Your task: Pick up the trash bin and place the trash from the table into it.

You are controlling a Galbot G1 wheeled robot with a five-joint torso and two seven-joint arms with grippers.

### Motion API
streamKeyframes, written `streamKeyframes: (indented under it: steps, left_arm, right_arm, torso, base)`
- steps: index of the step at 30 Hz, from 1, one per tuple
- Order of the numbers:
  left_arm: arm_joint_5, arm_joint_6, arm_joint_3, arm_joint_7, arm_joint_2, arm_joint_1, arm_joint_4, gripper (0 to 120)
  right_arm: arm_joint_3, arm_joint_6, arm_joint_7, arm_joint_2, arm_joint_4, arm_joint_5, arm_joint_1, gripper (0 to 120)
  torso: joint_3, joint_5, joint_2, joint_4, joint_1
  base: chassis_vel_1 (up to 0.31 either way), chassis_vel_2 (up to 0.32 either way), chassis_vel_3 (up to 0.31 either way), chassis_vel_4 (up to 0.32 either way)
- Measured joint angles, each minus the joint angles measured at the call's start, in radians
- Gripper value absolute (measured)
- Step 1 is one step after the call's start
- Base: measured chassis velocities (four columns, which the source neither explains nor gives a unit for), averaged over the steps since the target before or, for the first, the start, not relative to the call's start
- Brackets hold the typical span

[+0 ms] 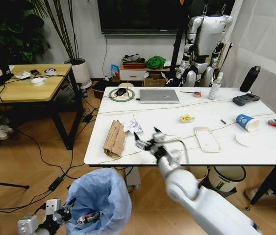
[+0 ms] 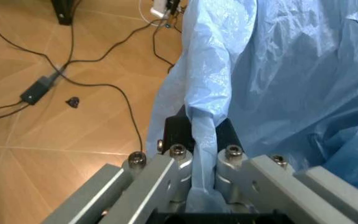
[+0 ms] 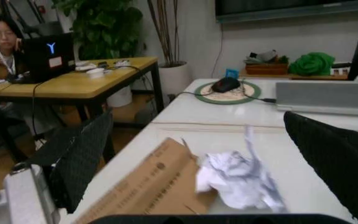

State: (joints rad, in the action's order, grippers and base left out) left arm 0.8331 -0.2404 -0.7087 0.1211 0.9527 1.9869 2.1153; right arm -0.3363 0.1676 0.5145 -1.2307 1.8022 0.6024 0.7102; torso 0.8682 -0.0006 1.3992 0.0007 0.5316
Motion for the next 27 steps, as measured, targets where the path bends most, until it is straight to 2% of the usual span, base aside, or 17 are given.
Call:
streamKeyframes:
  steps: [5,11,22,24,27]
  left_arm:
    - [0.002,0.000,0.000,0.004,-0.005,-0.013,-0.005,0]
    - [0.006,0.000,0.002,0.006,-0.006,-0.020,-0.012,0]
    - [0.010,0.000,0.000,0.011,0.002,-0.026,-0.014,0]
    - [0.010,0.000,0.000,0.011,0.004,-0.028,-0.014,0]
    - [0.011,0.000,0.002,0.013,0.009,-0.035,-0.014,0]
  right_arm:
    - [-0.099,0.117,0.149,-0.113,-0.056,0.050,-0.076,100]
    - [-0.198,0.246,0.264,-0.157,-0.089,0.109,-0.085,100]
    - [-0.244,0.282,0.300,-0.215,-0.208,0.099,-0.070,100]
    - [-0.244,0.275,0.286,-0.219,-0.224,0.092,-0.069,98]
    - [-0.249,0.245,0.267,-0.233,-0.264,0.052,-0.069,86]
  torso:
    - [0.000,0.0002,0.000,-0.0003,0.000]
    - [0.000,0.0004,0.000,-0.0004,0.000]
    - [0.000,0.0006,0.000,-0.0004,0.000]
    - [0.000,0.0006,0.000,-0.0004,0.000]
    - [0.000,0.0006,0.000,-0.0006,0.000]
  base:
    - [0.000,0.000,0.000,0.000]
    - [0.000,0.000,0.000,0.000]
    - [0.000,0.000,0.000,0.000]
    - [0.000,0.000,0.000,0.000]
    - [0.000,0.000,0.000,0.000]
